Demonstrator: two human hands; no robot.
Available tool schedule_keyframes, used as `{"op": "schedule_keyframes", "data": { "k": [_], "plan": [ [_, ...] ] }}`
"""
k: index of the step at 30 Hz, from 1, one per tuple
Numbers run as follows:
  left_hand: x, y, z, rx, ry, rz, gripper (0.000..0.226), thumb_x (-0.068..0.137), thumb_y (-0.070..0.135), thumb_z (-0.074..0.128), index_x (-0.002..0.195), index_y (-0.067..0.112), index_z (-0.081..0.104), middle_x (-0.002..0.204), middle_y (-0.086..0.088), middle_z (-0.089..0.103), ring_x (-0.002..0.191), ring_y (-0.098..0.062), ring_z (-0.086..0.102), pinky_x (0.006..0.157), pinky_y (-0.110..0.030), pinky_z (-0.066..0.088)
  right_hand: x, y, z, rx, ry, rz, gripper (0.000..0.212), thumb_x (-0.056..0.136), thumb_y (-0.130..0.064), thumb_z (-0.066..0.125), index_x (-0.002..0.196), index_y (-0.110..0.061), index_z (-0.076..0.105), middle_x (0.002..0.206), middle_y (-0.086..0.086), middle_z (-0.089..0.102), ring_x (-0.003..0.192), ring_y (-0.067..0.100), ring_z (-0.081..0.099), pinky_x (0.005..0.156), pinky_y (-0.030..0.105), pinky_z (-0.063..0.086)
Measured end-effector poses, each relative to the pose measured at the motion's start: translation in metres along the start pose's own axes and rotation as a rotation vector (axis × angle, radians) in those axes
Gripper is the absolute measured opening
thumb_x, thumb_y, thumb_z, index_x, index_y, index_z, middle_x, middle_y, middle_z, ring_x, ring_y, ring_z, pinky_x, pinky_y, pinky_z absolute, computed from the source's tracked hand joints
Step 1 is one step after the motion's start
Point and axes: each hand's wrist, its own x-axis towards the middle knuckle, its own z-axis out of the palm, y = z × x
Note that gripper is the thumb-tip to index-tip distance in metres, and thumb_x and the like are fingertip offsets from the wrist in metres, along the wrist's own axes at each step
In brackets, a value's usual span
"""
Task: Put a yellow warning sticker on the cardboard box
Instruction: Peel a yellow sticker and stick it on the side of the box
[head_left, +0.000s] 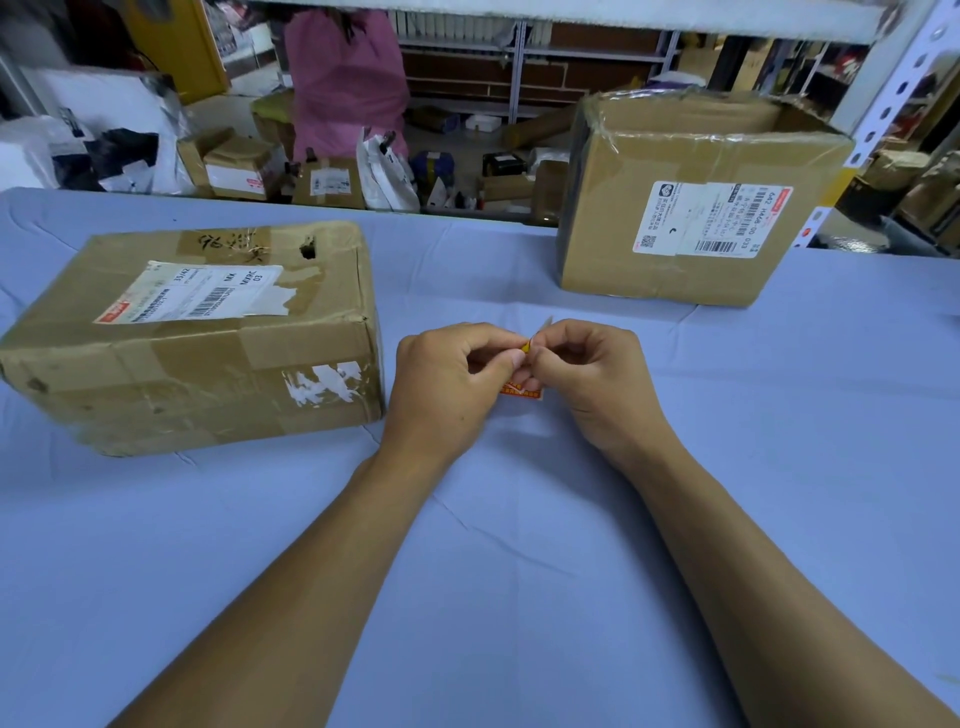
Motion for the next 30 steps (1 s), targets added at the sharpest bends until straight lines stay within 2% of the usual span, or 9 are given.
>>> {"op": "schedule_keyframes", "data": {
  "k": [4,9,13,17,25,30],
  "plan": [
    [0.0001,0.0014,0.0005,-0.013,0.021,-0.043,0.009,0.082,0.007,0.074,0.082,0.015,0.078,0.07,0.012,0.072,0.065,0.004,0.069,0.071,-0.014,0.054,0.0002,0.0004,0.0009,-0.019,0.004,-0.017,0.014,0.087,0.007,0.061,0.075,0.005,0.067,0.067,0.013,0.071,0.064,0.017,0.066,0.069,0.028,0.056],
    [-0.0003,0.0036,0.0003,-0.022,0.028,-0.037,0.011,0.083,0.006,0.071,0.081,0.014,0.078,0.068,0.012,0.071,0.063,0.007,0.068,0.068,-0.011,0.051,-0.0002,-0.0004,0.0002,-0.016,-0.006,-0.024,0.015,0.089,0.005,0.061,0.077,0.0,0.068,0.066,0.009,0.07,0.064,0.016,0.065,0.07,0.029,0.056],
    [-0.0005,0.0034,0.0007,-0.009,0.029,-0.038,0.011,0.083,0.006,0.071,0.081,0.014,0.078,0.066,0.014,0.07,0.061,0.01,0.066,0.067,-0.008,0.049,0.0001,-0.0008,0.0006,-0.039,-0.018,-0.037,0.015,0.09,0.004,0.06,0.078,-0.001,0.069,0.07,0.012,0.069,0.065,0.017,0.065,0.07,0.03,0.056],
    [-0.0012,0.0035,-0.0007,0.01,0.026,-0.05,0.01,0.083,0.009,0.071,0.08,0.016,0.079,0.069,0.011,0.073,0.063,0.006,0.067,0.072,-0.019,0.055,-0.0005,-0.0008,0.0005,-0.064,-0.029,-0.056,0.015,0.09,0.003,0.061,0.078,-0.001,0.07,0.07,0.012,0.069,0.066,0.018,0.065,0.071,0.034,0.056],
    [-0.0034,0.0077,-0.0017,0.056,0.04,-0.045,0.012,0.079,0.018,0.066,0.076,0.02,0.077,0.067,0.011,0.074,0.064,0.0,0.07,0.08,-0.038,0.059,-0.0008,-0.001,0.0012,-0.105,-0.043,-0.081,0.021,0.089,0.002,0.063,0.072,-0.01,0.069,0.065,0.004,0.068,0.063,0.015,0.065,0.068,0.029,0.056],
    [-0.003,0.0062,-0.0015,0.042,0.026,-0.051,0.01,0.078,0.018,0.068,0.079,0.019,0.078,0.07,0.012,0.075,0.066,-0.001,0.072,0.08,-0.037,0.06,-0.0007,-0.0025,0.0,-0.084,-0.048,-0.084,0.022,0.089,0.004,0.061,0.073,-0.009,0.069,0.066,0.003,0.068,0.062,0.014,0.064,0.066,0.028,0.055]
  ]
}}
